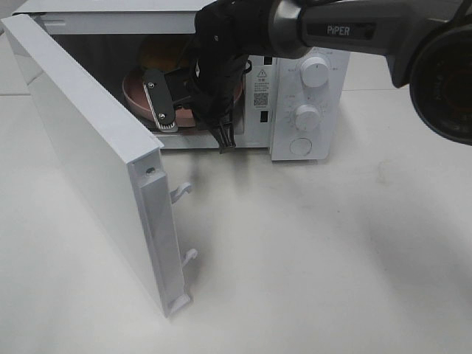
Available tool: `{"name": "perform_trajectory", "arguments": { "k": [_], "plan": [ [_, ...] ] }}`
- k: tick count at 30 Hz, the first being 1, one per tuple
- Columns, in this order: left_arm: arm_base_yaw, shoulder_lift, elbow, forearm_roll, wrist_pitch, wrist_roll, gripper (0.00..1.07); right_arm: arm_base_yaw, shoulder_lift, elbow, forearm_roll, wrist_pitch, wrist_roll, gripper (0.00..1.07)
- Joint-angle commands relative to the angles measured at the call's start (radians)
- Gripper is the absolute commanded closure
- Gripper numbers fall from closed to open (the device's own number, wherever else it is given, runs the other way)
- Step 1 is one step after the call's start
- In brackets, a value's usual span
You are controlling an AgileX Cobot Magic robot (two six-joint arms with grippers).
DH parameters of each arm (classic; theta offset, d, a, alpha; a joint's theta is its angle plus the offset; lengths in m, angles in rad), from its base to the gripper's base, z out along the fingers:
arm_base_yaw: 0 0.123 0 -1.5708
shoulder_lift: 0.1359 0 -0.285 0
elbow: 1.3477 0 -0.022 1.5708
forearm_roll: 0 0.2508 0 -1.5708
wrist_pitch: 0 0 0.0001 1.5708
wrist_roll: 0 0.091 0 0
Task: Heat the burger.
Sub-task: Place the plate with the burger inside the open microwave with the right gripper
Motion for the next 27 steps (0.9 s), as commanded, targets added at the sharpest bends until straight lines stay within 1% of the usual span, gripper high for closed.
{"name": "perform_trajectory", "arguments": {
  "k": [1, 12, 17, 18, 19, 20, 21, 22, 23, 24, 25, 26, 27],
  "plan": [
    [0.000, -0.016, -0.001, -0.007, -0.010, -0.004, 0.09, -0.006, -0.006, -0.025, -0.021, -0.067, 0.005, 1.06],
    [0.000, -0.016, -0.001, -0.007, -0.010, -0.004, 0.09, -0.006, 0.026, -0.043, -0.017, -0.101, -0.043, 1.02],
    [0.000, -0.016, -0.001, -0.007, -0.010, -0.004, 0.09, -0.006, 0.037, -0.043, -0.017, -0.107, -0.052, 0.97],
    [0.000, -0.016, -0.001, -0.007, -0.010, -0.004, 0.09, -0.006, 0.039, -0.043, -0.017, -0.117, -0.047, 0.93],
    [0.000, -0.016, -0.001, -0.007, -0.010, -0.004, 0.09, -0.006, 0.039, -0.043, -0.017, -0.117, -0.047, 0.93],
    [0.000, -0.016, -0.001, -0.007, -0.010, -0.004, 0.09, -0.006, 0.042, -0.043, -0.017, -0.125, -0.034, 0.85],
    [0.000, -0.016, -0.001, -0.007, -0.010, -0.004, 0.09, -0.006, 0.042, -0.043, -0.017, -0.125, -0.034, 0.85],
    [0.000, -0.016, -0.001, -0.007, -0.010, -0.004, 0.09, -0.006, 0.042, -0.043, -0.017, -0.125, -0.031, 0.81],
    [0.000, -0.016, -0.001, -0.007, -0.010, -0.004, 0.09, -0.006, 0.045, -0.043, -0.017, -0.126, -0.025, 0.72],
    [0.000, -0.016, -0.001, -0.007, -0.010, -0.004, 0.09, -0.006, 0.045, -0.043, -0.017, -0.126, -0.025, 0.72],
    [0.000, -0.016, -0.001, -0.006, -0.010, -0.004, 0.09, -0.006, 0.045, -0.041, -0.017, -0.125, -0.010, 0.64],
    [0.000, -0.016, -0.001, -0.006, -0.010, -0.004, 0.09, -0.006, 0.045, -0.041, -0.017, -0.125, -0.010, 0.64],
    [0.000, -0.016, -0.001, -0.006, -0.010, -0.004, 0.09, -0.006, 0.045, -0.041, -0.017, -0.124, 0.008, 0.60]
  ]
}}
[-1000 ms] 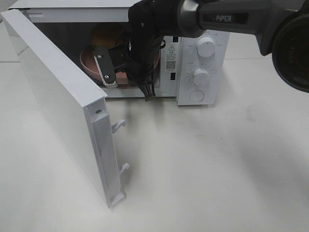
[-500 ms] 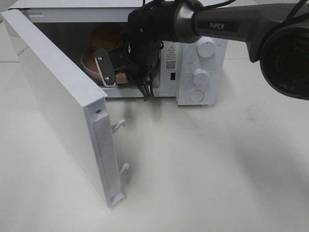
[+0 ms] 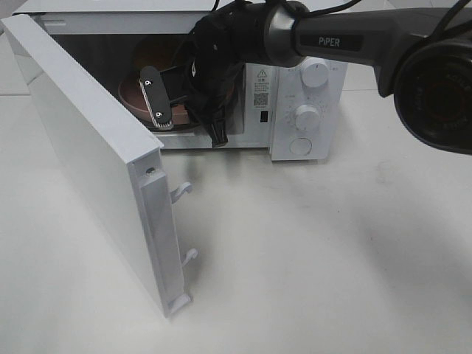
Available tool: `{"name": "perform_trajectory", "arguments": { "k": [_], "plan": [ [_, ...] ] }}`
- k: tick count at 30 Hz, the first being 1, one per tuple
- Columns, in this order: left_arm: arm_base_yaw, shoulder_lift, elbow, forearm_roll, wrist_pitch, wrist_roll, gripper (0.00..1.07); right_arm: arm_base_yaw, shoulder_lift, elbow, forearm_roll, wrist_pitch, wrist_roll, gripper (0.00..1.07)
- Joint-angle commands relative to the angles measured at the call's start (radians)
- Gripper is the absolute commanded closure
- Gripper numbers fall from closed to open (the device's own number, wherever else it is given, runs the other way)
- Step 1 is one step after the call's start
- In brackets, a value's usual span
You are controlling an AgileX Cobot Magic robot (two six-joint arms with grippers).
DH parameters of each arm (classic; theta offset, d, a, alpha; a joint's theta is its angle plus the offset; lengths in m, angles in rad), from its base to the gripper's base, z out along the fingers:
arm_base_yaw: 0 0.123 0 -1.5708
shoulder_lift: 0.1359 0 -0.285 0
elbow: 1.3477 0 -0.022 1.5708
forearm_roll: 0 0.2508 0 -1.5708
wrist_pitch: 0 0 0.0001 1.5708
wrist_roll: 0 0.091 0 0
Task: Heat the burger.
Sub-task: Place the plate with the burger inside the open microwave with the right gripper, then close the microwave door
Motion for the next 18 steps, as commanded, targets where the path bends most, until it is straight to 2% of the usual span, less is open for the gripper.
{"name": "perform_trajectory", "arguments": {
  "k": [1, 12, 17, 18],
  "plan": [
    [0.000, -0.016, -0.001, -0.006, -0.010, -0.004, 0.09, 0.000, 0.002, -0.008, -0.007, -0.003, 0.035, 0.59],
    [0.000, -0.016, -0.001, -0.006, -0.010, -0.004, 0.09, -0.002, -0.001, -0.008, 0.028, 0.019, 0.080, 0.57],
    [0.000, -0.016, -0.001, -0.006, -0.010, -0.004, 0.09, 0.000, -0.010, -0.008, 0.051, 0.019, 0.123, 0.48],
    [0.000, -0.016, -0.001, -0.006, -0.010, -0.004, 0.09, 0.000, -0.012, -0.008, 0.058, 0.023, 0.146, 0.43]
  ]
}}
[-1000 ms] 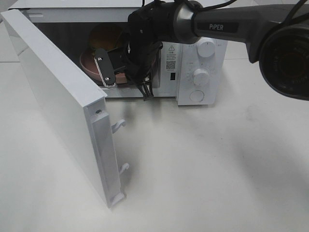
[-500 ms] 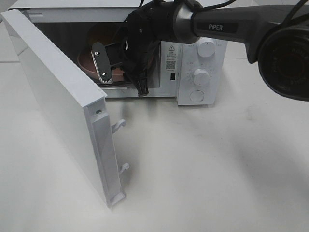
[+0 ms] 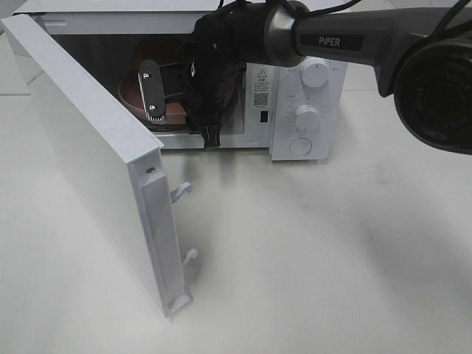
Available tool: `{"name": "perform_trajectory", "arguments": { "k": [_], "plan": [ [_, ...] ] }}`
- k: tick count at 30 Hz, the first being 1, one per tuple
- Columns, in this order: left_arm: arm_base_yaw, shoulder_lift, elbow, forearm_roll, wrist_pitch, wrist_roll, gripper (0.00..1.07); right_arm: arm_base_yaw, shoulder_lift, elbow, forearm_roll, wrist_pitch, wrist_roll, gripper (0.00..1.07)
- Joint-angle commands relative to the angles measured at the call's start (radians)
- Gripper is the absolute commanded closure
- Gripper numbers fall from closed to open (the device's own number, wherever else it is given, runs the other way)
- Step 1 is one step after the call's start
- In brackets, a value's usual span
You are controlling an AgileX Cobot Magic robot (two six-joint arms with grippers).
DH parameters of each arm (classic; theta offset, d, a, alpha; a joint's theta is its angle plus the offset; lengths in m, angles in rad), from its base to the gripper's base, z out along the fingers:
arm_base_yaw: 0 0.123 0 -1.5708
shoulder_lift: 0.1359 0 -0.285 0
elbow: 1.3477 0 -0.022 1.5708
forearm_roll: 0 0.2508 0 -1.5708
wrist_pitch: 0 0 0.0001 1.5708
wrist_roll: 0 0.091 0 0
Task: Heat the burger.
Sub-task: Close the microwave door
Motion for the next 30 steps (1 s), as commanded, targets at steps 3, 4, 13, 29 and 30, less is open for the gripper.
{"name": "perform_trajectory", "arguments": {
  "k": [3, 4, 13, 29, 30],
  "plan": [
    [0.000, -0.016, -0.001, -0.006, -0.010, -0.004, 0.09, 0.000, -0.019, -0.002, 0.033, 0.012, 0.058, 0.38],
    [0.000, -0.016, -0.001, -0.006, -0.010, -0.004, 0.09, 0.000, -0.019, -0.002, 0.033, 0.012, 0.058, 0.38],
    [0.000, -0.016, -0.001, -0.006, -0.010, -0.004, 0.09, 0.000, -0.104, 0.154, 0.029, -0.082, 0.057, 0.35],
    [0.000, -0.016, -0.001, -0.006, -0.010, -0.004, 0.09, -0.002, -0.282, 0.451, -0.014, -0.287, 0.108, 0.35],
    [0.000, -0.016, -0.001, -0.006, -0.010, -0.004, 0.09, -0.002, -0.282, 0.451, -0.014, -0.287, 0.108, 0.35]
  ]
}}
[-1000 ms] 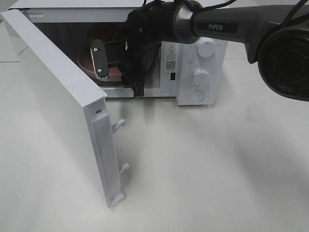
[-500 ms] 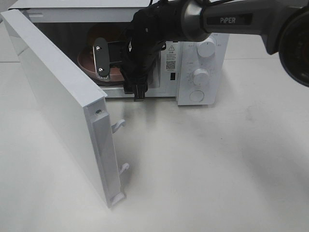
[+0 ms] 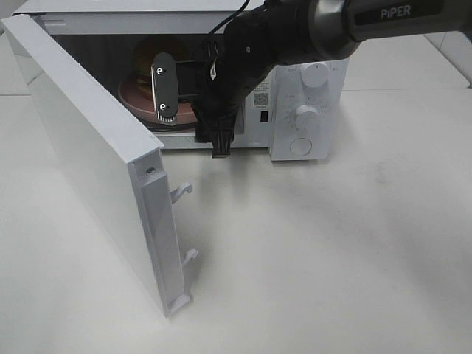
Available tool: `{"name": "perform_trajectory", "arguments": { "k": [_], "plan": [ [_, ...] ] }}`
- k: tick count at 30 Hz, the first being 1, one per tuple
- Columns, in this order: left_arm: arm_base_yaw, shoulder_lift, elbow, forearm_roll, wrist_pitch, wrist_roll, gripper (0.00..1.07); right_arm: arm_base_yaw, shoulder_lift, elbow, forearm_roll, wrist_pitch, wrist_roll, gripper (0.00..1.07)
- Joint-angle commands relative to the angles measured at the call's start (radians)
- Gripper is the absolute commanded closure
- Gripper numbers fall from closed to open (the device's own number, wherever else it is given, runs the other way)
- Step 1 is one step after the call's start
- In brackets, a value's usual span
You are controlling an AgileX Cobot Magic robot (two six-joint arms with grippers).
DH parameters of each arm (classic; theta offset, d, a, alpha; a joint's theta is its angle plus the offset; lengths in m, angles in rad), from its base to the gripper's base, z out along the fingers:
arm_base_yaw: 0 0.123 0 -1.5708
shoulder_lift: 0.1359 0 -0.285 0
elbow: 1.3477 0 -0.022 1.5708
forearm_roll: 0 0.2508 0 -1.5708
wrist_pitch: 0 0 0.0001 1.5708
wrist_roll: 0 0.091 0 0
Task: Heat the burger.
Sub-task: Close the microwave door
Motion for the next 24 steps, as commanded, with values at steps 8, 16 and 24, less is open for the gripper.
{"name": "perform_trajectory", "arguments": {
  "k": [8, 16, 24],
  "plan": [
    [0.000, -0.016, -0.001, -0.006, -0.010, -0.004, 0.09, -0.003, -0.121, 0.170, -0.056, -0.114, 0.090, 0.35],
    [0.000, -0.016, -0.001, -0.006, -0.010, -0.004, 0.09, -0.003, -0.213, 0.280, -0.093, -0.134, 0.137, 0.35],
    [0.000, -0.016, -0.001, -0.006, -0.010, -0.004, 0.09, -0.003, -0.317, 0.413, -0.105, -0.135, 0.140, 0.35]
  ]
}}
